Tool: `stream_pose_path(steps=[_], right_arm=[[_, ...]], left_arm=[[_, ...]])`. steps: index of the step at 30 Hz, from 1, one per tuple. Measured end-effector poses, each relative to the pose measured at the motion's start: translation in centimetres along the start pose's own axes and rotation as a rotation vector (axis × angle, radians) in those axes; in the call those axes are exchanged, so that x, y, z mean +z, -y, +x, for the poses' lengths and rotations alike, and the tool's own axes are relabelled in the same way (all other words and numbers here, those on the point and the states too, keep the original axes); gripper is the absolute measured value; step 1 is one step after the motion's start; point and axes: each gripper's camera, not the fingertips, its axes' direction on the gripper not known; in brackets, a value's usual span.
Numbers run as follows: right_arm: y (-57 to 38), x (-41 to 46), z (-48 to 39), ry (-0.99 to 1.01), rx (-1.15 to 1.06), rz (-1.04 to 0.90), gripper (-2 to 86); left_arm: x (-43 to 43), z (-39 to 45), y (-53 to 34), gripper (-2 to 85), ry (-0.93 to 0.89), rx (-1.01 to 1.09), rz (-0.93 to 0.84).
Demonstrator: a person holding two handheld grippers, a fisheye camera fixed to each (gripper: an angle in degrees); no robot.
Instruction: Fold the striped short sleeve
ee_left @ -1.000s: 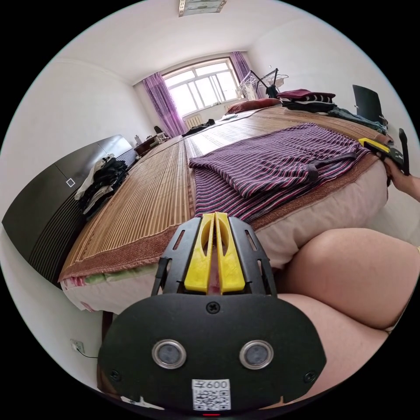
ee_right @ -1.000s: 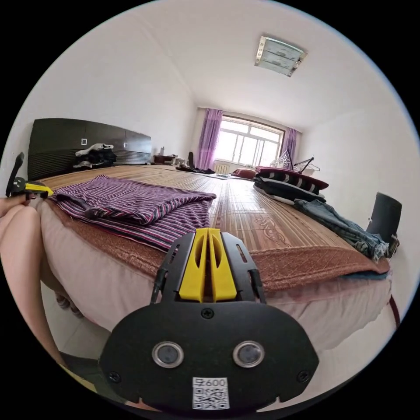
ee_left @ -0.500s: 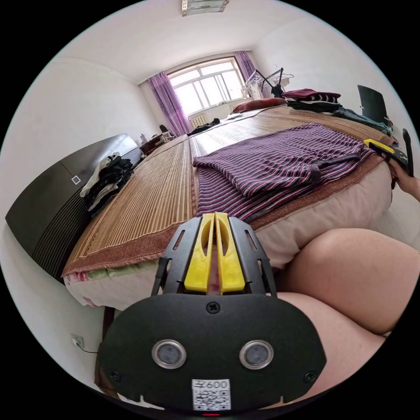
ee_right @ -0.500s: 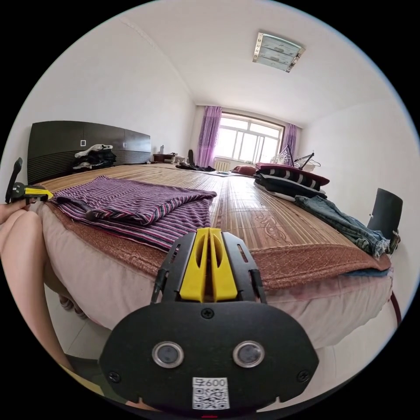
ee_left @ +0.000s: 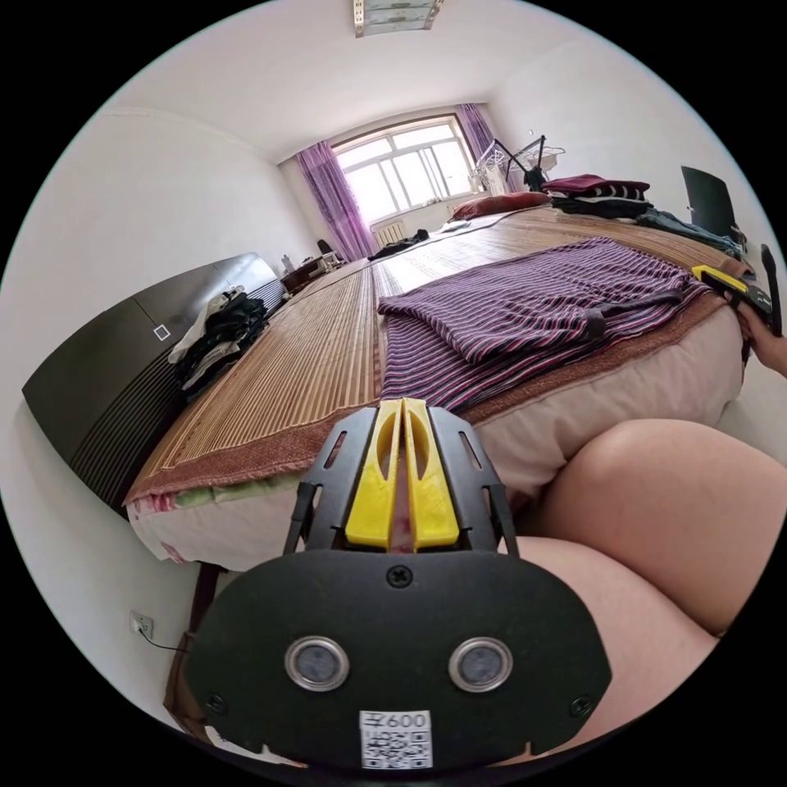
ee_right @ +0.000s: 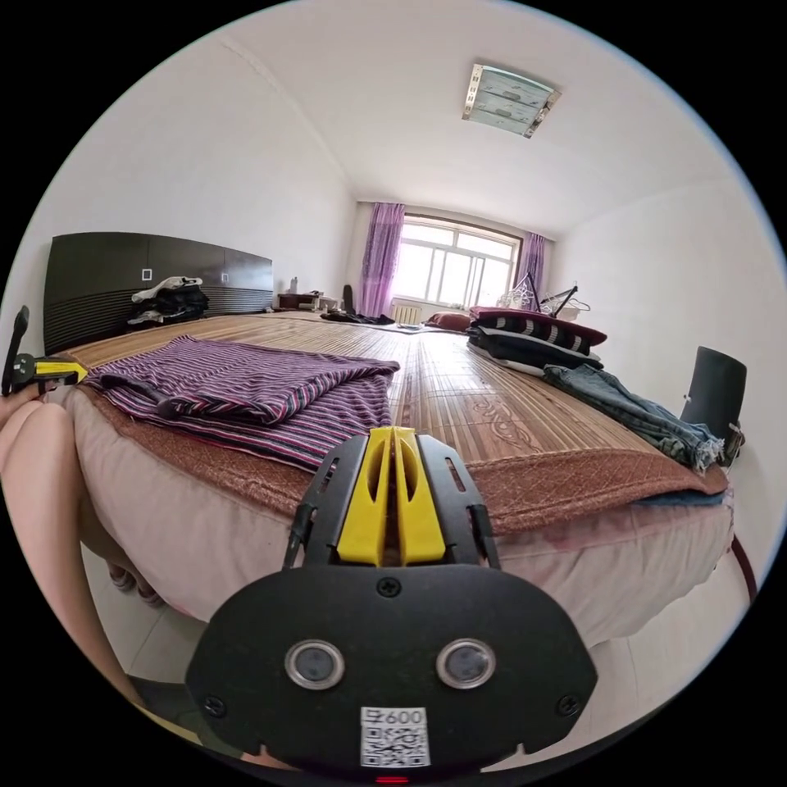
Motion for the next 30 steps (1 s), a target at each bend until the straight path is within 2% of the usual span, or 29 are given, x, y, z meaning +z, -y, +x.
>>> stream_pose_path(steps=[8,16,30], right_arm=[[1.6,-1.6,-0.1,0.012,0.011,0.018,-0.9],[3.6,-2.7,-0.6,0.02,0.016,0.031,-0.9],[7.6,-3.8,-1.9,0.021,0.039,0.045,-0.9]], left_arm=[[1.8,-0.5,0.6,1.0,0.011,-0.001,-0.045],[3.4,1.1,0.8,1.0,0.104,0.074,-0.076],[5.0,1.5,-0.5,1.0,0.082,0.046,-0.058]])
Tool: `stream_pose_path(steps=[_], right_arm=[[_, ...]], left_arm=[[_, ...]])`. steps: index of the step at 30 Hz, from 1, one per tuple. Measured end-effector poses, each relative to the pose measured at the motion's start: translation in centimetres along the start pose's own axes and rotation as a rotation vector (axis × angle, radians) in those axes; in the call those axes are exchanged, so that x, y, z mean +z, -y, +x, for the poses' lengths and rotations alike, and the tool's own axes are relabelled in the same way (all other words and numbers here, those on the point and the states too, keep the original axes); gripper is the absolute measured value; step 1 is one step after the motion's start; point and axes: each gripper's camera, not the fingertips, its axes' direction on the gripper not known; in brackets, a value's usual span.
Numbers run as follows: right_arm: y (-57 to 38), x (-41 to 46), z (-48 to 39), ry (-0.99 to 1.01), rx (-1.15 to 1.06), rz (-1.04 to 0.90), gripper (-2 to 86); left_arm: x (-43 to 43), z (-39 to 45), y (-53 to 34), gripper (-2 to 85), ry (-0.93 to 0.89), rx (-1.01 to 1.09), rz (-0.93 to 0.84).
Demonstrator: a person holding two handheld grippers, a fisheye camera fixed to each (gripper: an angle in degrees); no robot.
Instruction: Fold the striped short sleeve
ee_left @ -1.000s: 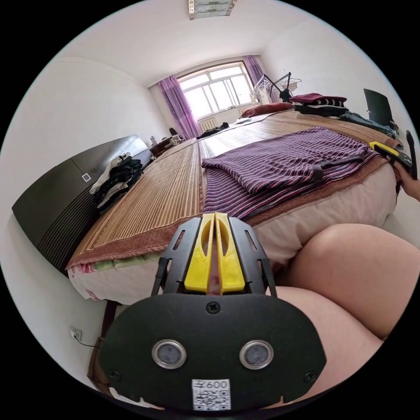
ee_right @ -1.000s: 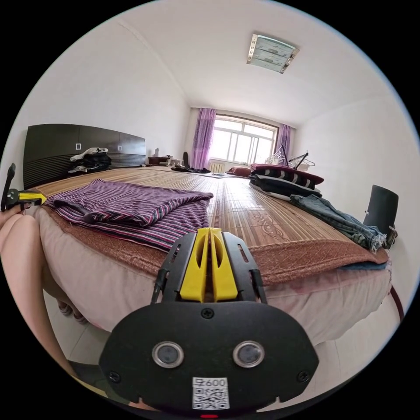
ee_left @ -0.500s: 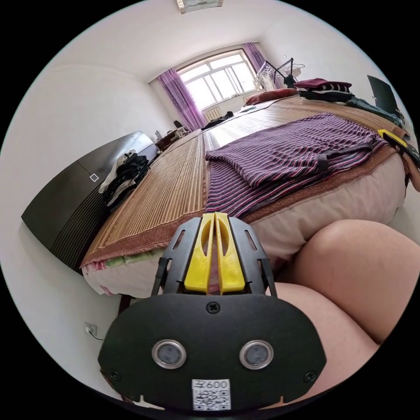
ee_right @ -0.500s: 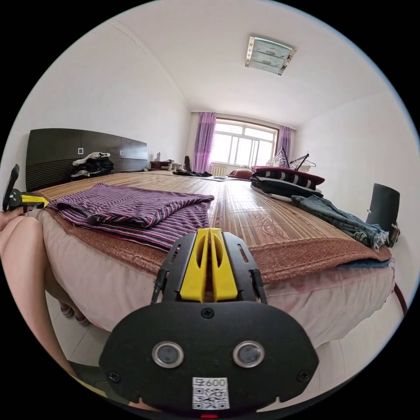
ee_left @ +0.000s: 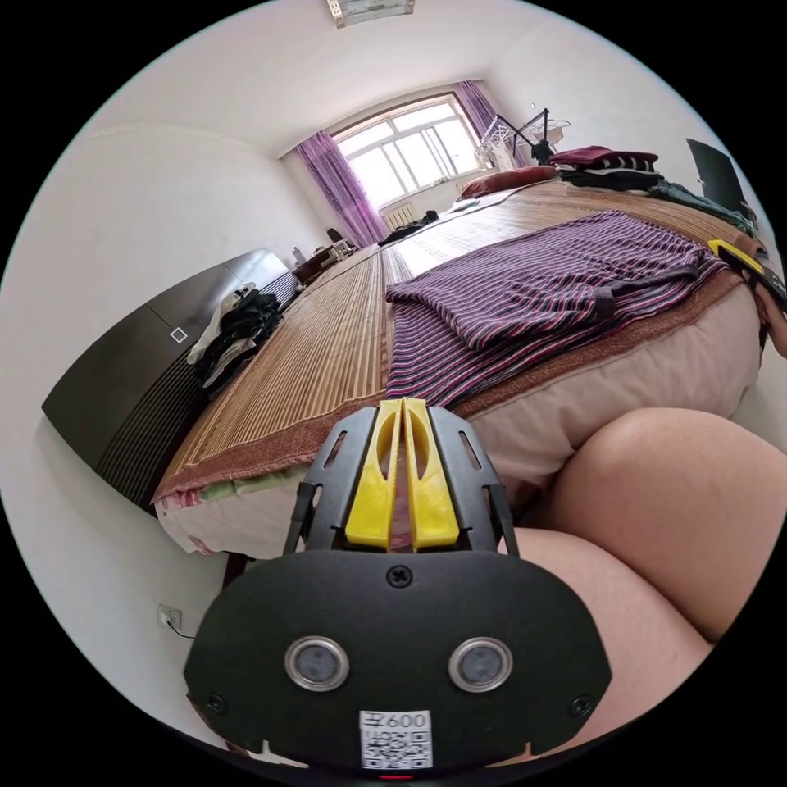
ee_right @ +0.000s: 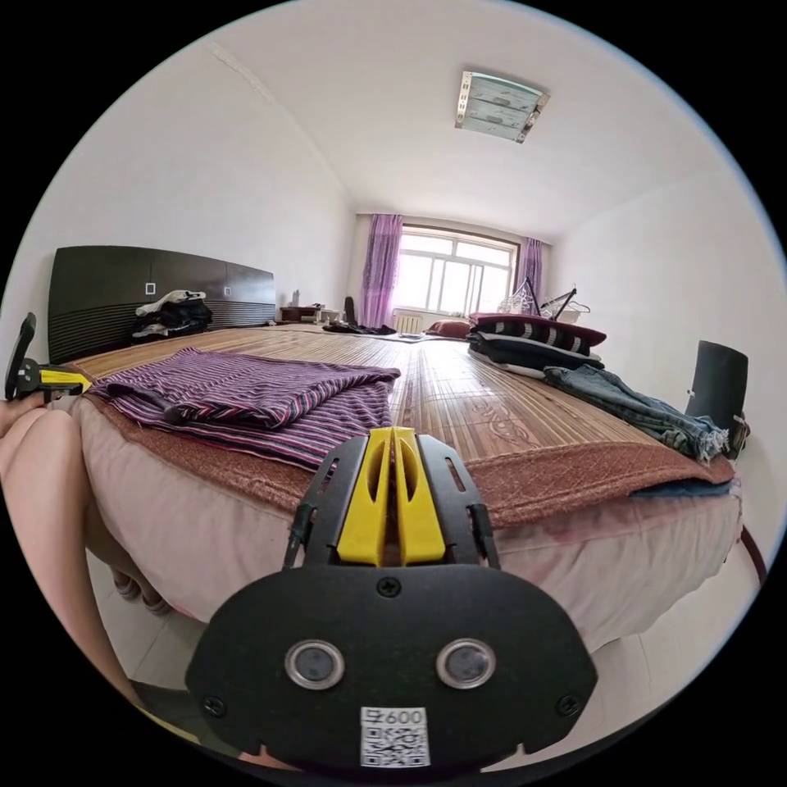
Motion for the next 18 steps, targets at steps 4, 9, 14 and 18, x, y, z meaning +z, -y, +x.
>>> stream_pose_path(steps=[4,9,14,18], right_arm=[[1.0,-0.1,-0.4,-0.006,-0.001,0.003,-0.9],[2.5,-0.2,-0.7,-0.003,0.004,0.008,-0.8],[3.7,-0.3,-0.8,-0.002,0.005,0.015,-0.8],[4.6,-0.4,-0.6,-0.001,0.008,0.02,-0.8]], left_arm=[[0.2,0.3,-0.6,1.0,-0.013,-0.023,0.005],[0.4,1.3,-1.0,1.0,-0.011,-0.018,0.003],[0.3,2.5,-1.5,1.0,-0.008,-0.018,0.002],[0.1,3.4,-2.1,1.0,-0.018,-0.027,0.006]])
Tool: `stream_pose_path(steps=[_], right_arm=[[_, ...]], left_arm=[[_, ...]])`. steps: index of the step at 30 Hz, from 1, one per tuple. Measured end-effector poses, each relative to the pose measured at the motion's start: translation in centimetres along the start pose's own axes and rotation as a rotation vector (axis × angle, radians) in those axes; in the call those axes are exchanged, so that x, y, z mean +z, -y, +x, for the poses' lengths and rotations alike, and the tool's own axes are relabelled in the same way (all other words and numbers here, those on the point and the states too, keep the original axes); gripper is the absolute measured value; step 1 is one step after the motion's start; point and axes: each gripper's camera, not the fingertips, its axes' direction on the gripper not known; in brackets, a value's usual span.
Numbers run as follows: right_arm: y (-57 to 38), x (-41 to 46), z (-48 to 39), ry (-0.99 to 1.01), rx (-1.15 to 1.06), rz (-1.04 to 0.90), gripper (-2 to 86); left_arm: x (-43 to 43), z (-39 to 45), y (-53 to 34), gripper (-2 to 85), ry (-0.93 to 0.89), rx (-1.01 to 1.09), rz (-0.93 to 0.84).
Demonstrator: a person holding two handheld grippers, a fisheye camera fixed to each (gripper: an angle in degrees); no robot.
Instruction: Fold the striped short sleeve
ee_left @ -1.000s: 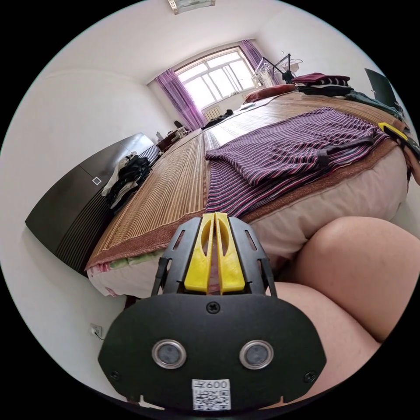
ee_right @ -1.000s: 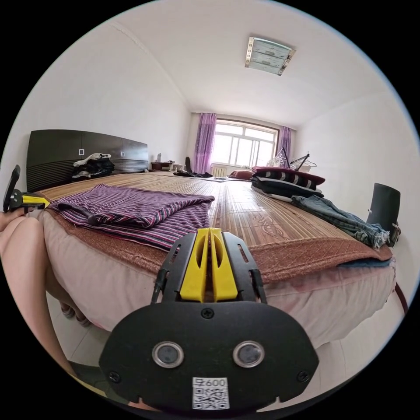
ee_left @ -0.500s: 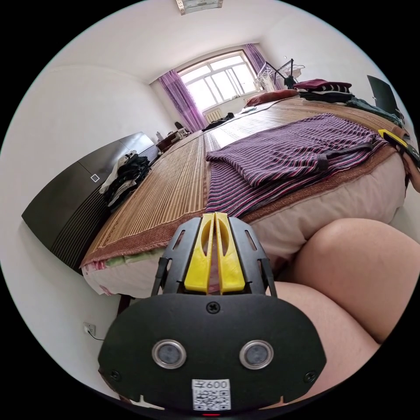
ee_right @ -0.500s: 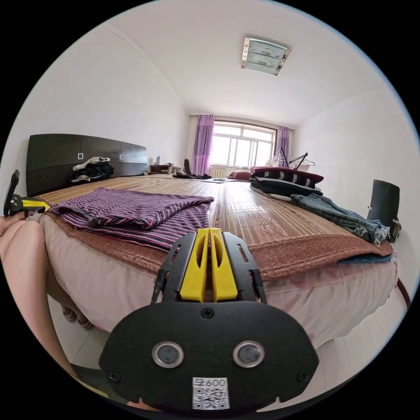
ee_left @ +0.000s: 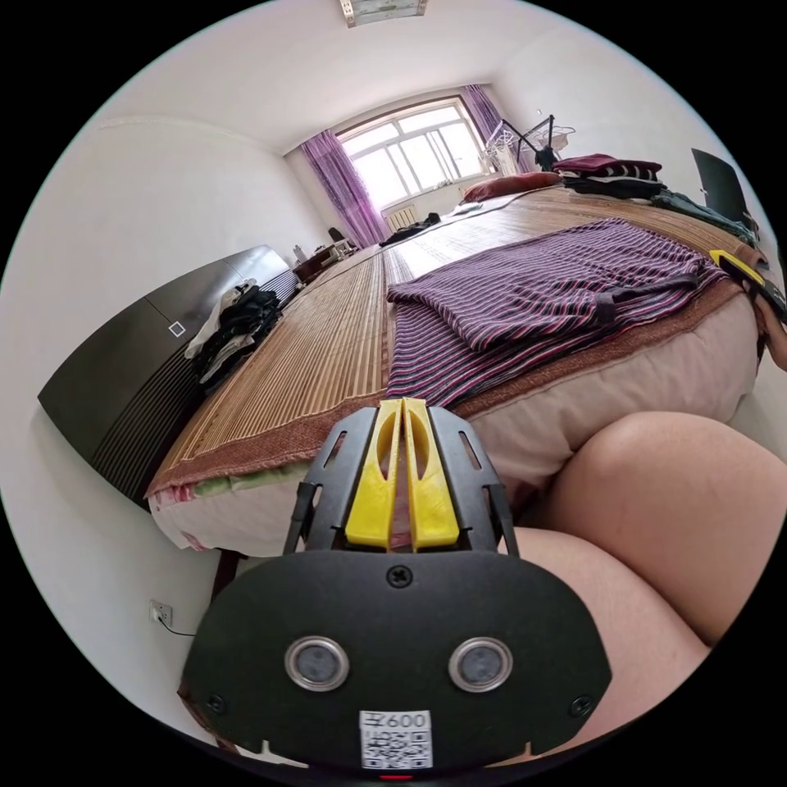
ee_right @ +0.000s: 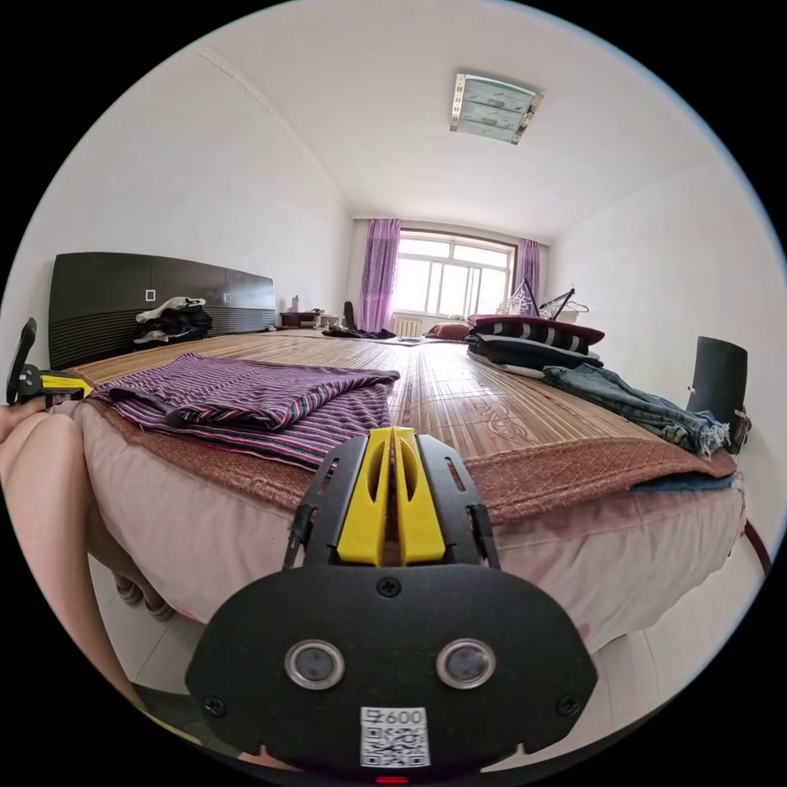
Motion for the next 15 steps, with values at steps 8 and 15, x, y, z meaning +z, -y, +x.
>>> stream_pose_path(steps=[8,15], right_arm=[[1.5,0.1,0.7,-0.005,0.002,0.004,-0.9],[2.5,0.2,2.2,-0.008,0.003,0.005,-0.9]], left_arm=[[-0.9,2.5,-1.1,1.0,-0.003,-0.006,0.003],[-2.4,4.8,-2.1,1.0,-0.028,-0.03,0.001]])
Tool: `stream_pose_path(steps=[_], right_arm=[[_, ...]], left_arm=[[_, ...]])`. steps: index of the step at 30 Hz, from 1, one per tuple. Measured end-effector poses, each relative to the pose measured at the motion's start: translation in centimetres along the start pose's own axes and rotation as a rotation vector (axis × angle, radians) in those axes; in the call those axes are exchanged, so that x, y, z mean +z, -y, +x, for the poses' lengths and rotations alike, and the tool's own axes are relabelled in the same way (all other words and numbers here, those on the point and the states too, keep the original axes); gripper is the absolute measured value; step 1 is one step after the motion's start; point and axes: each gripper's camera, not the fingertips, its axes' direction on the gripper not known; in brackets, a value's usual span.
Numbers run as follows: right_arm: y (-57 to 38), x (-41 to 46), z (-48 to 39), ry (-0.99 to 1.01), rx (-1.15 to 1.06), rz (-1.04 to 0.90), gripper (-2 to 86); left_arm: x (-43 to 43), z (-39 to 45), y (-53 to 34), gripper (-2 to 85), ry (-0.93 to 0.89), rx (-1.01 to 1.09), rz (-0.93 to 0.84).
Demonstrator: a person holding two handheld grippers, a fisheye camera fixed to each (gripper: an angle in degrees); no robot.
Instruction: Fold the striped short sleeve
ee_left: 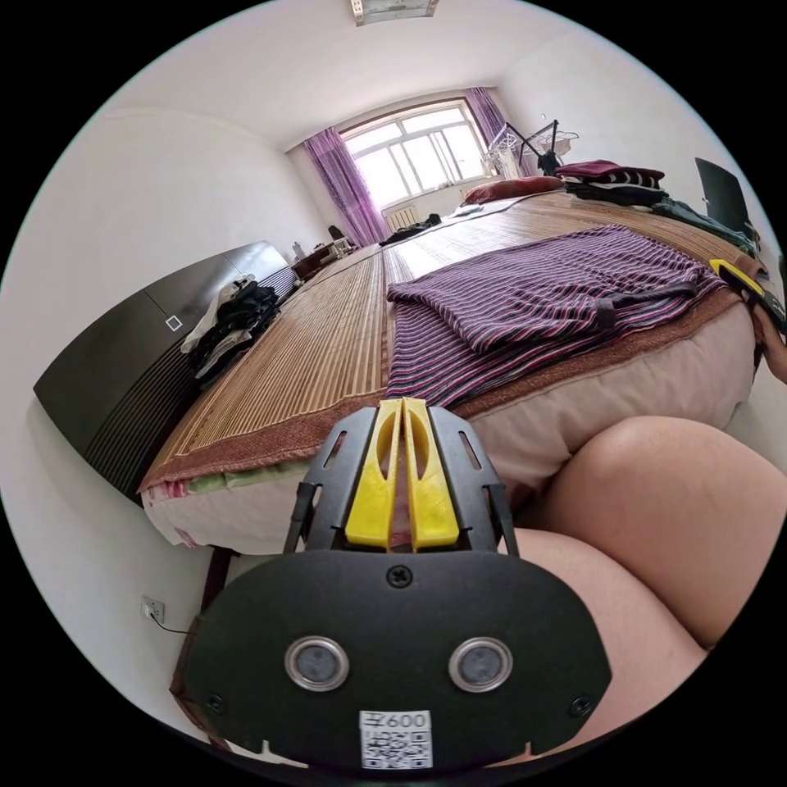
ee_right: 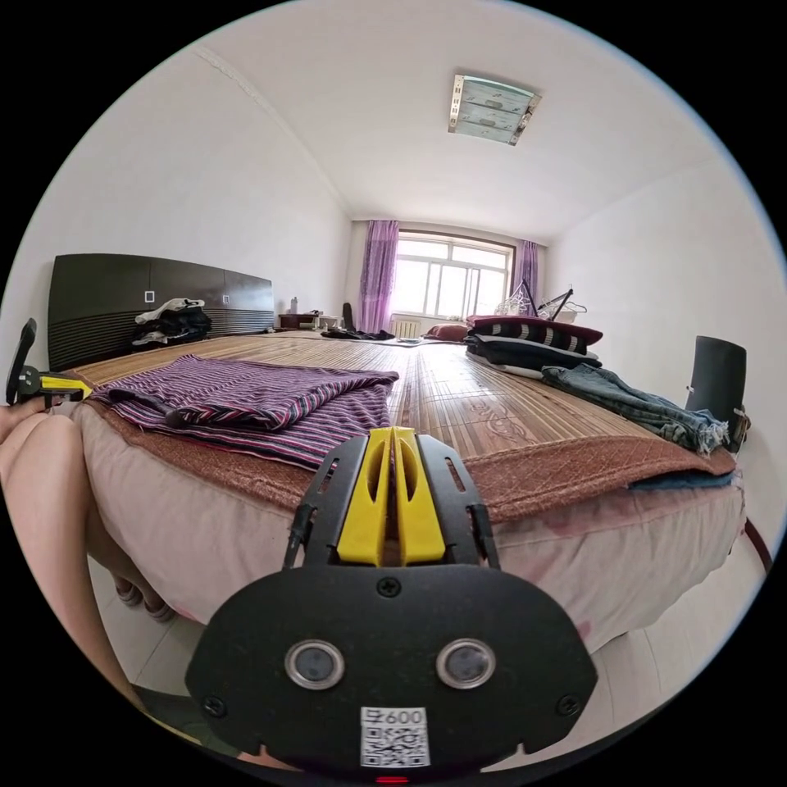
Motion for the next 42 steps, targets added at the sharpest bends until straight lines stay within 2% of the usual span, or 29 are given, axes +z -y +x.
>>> stream_pose_path(steps=[22,42], right_arm=[[-1.9,0.8,9.9,-0.006,0.008,-0.003,-0.9],[-14.3,2.1,24.4,-0.027,0.013,0.001,-0.8]], left_arm=[[-9.2,9.7,-2.3,0.9,-0.018,-0.011,0.008],[-23.5,15.9,-1.3,1.1,-0.047,-0.033,0.009]])
